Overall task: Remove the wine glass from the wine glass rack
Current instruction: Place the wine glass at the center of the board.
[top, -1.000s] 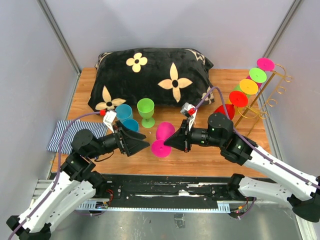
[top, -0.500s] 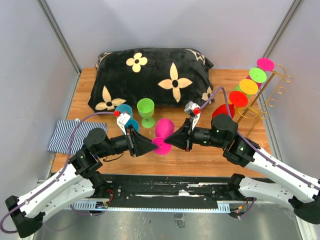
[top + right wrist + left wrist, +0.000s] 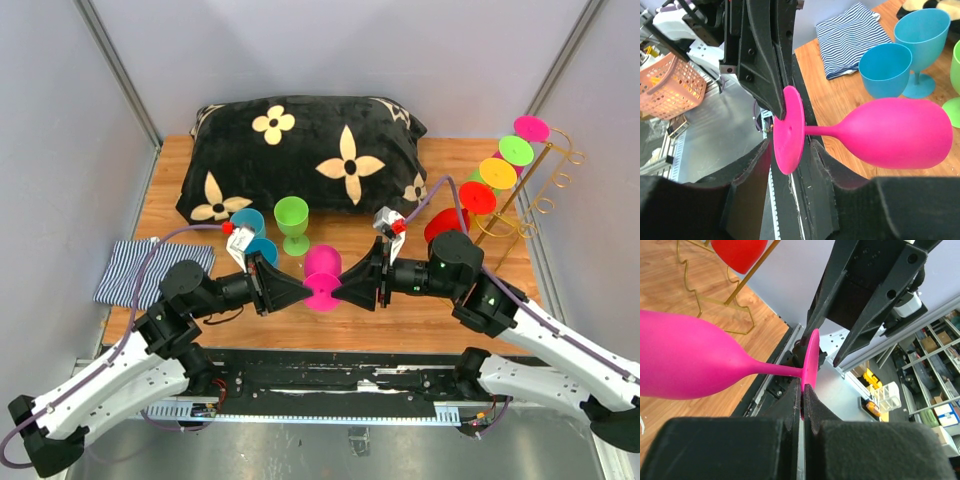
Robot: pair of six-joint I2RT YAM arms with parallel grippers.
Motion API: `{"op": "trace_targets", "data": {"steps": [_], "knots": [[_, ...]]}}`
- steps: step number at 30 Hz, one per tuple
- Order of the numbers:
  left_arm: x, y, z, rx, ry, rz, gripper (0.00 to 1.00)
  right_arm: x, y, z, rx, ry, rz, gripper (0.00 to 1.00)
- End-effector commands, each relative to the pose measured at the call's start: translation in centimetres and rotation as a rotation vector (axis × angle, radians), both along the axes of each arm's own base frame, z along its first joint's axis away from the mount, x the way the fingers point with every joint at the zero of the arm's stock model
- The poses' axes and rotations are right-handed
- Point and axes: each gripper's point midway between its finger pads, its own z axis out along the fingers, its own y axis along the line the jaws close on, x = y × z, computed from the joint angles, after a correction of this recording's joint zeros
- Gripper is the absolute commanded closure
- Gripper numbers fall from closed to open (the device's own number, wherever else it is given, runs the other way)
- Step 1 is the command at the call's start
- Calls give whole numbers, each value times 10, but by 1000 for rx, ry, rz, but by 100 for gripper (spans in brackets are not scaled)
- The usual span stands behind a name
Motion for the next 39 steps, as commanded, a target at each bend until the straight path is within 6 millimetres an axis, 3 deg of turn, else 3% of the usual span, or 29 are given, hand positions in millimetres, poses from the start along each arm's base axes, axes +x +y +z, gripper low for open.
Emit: {"op": "trace_targets", "data": {"steps": [1, 8, 14, 18, 19, 25, 29, 35, 39], "knots": [[-4, 4, 14, -49, -60, 2, 100, -21, 0, -5, -2, 58, 84, 61], [-3, 5, 15, -48, -69, 7, 100, -26, 8, -13, -46, 121, 129, 70], [-2, 5, 11, -32, -66, 13, 99, -23, 14, -12, -9, 137, 119, 83], [0, 5, 8, -19, -61, 16, 99, -21, 17, -19, -29, 135, 105, 99], [0, 4, 7, -13, -61, 15, 98, -20, 17, -22, -41, 127, 95, 99], [5, 8, 2, 22, -69, 50, 66, -23, 15, -36, -80, -2, 96, 99], [5, 13, 4, 24, -80, 73, 49, -23, 11, -50, -131, -193, 95, 99], [8, 26, 9, 31, -111, 136, 36, -32, 0, -75, -219, -646, 199, 99], [10, 37, 18, 4, -128, 196, 31, -43, -6, -99, -284, -816, 324, 99]]}}
